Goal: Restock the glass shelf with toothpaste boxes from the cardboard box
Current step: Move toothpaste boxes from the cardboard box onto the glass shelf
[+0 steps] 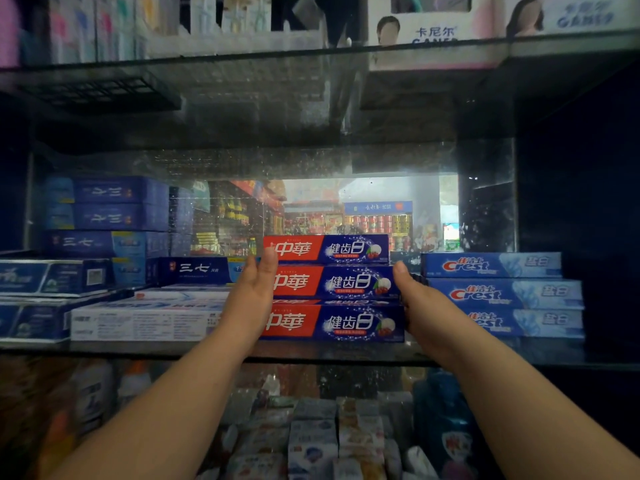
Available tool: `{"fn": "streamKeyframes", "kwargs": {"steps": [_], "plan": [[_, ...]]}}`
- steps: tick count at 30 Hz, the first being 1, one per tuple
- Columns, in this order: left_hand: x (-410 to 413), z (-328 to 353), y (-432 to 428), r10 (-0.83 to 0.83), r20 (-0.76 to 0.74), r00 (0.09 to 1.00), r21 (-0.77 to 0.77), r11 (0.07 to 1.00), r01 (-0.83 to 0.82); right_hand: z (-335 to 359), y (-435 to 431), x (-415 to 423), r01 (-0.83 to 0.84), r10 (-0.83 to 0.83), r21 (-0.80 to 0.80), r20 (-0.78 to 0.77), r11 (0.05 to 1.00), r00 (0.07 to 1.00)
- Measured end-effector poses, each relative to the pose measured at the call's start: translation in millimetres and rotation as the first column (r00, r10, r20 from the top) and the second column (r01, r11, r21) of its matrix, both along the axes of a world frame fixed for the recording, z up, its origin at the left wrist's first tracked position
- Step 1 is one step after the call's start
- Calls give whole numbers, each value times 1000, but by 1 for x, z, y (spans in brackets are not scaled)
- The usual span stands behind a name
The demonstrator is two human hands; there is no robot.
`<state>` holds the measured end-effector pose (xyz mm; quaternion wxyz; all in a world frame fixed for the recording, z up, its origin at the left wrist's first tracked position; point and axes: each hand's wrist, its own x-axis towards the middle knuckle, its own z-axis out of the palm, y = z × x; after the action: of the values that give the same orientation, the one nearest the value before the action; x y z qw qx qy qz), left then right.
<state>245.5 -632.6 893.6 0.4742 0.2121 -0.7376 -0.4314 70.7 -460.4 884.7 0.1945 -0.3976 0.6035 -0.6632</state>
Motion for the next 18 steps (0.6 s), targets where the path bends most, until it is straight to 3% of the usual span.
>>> {"fn": "streamKeyframes", "kwargs": {"steps": [7, 14, 18], "plan": [[-1, 0, -1, 17, 12, 1000, -32, 999, -16, 0, 2, 6, 41, -40, 23, -27, 999, 999], [-4, 1, 9, 146, 81, 986, -128, 983, -135, 2, 7, 10, 69, -68, -4, 71, 998, 995], [-2, 2, 10, 164, 90, 982, -123, 981, -152, 4, 8, 13, 100, -102, 33, 50, 994, 994]]}}
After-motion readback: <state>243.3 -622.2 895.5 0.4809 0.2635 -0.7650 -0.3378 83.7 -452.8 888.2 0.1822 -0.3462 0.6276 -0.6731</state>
